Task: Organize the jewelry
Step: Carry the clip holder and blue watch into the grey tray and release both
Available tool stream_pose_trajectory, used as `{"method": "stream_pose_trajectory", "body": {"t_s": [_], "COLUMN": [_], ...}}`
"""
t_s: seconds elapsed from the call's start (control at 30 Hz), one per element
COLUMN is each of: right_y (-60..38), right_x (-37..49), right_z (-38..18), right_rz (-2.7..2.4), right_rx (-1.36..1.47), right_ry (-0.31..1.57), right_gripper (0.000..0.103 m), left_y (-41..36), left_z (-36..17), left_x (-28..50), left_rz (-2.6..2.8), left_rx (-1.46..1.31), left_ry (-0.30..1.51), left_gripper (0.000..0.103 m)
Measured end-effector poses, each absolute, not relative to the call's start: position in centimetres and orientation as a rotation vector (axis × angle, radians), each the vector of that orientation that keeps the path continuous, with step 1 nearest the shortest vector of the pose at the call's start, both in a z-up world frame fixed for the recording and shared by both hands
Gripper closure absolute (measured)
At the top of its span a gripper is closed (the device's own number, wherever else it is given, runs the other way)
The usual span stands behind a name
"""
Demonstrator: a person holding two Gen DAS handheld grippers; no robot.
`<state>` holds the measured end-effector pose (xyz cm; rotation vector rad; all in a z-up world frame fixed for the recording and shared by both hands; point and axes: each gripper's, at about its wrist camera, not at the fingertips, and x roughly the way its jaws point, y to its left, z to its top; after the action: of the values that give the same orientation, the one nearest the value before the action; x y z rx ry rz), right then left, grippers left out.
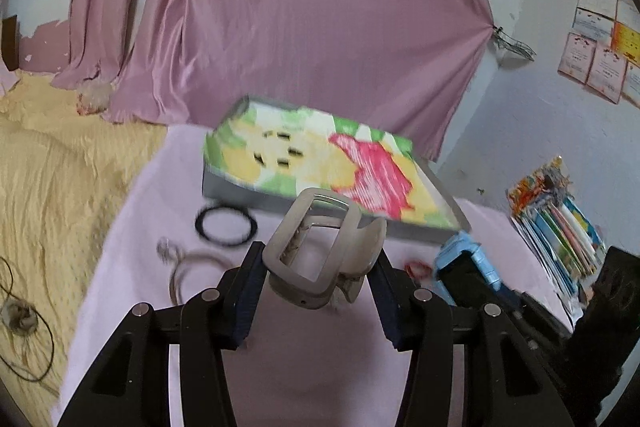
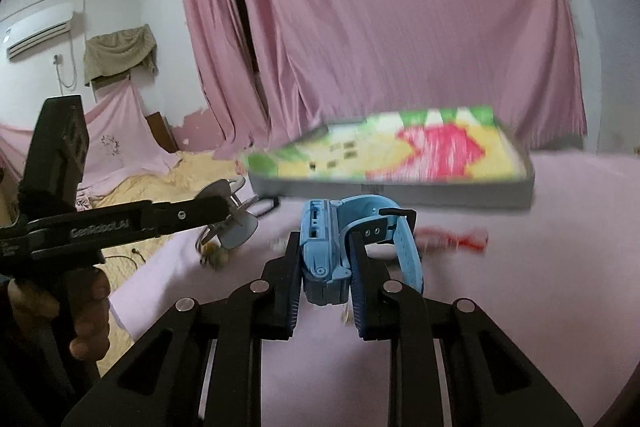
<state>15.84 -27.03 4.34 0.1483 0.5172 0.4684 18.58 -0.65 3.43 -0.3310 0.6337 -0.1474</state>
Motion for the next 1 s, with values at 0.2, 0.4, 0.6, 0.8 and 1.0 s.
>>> {"method": "stream_pose_trajectory", "body": {"t_s": [0.2, 0.4, 0.6, 0.8, 1.0], "right_y": [-27.4, -26.3, -24.3, -23.3, -23.1], "right_x": [21.8, 29.2, 33.7, 35.8, 36.6], "right_z": [7.3, 7.2, 5.4, 2.7, 1.1], "right_rz": [0.461, 0.383, 0.364, 0.357, 0.346], "right_rx": [0.178, 0.215, 0.19, 0.172, 0.171], "right_ry": [0.519, 0.581, 0.669, 0.762, 0.831], "right_gripper": [0.084, 0.084, 0.084, 0.083, 0.075], "left_y": [-0.2, -0.2, 0.3, 0.3, 0.0], "left_z": [4.4, 3.9, 1.6, 0.0, -0.1], "left_x": [23.8, 29.6, 32.7, 34.1, 33.9], "left_rz": [-0.116, -0.096, -0.065, -0.051, -0.062], "left_rx": [-0.303, -0.276, -0.259, -0.24, -0.222], "left_ry": [0.635, 0.707, 0.806, 0.89, 0.89], "left_gripper": [0.055, 0.055, 0.055, 0.055, 0.055]}}
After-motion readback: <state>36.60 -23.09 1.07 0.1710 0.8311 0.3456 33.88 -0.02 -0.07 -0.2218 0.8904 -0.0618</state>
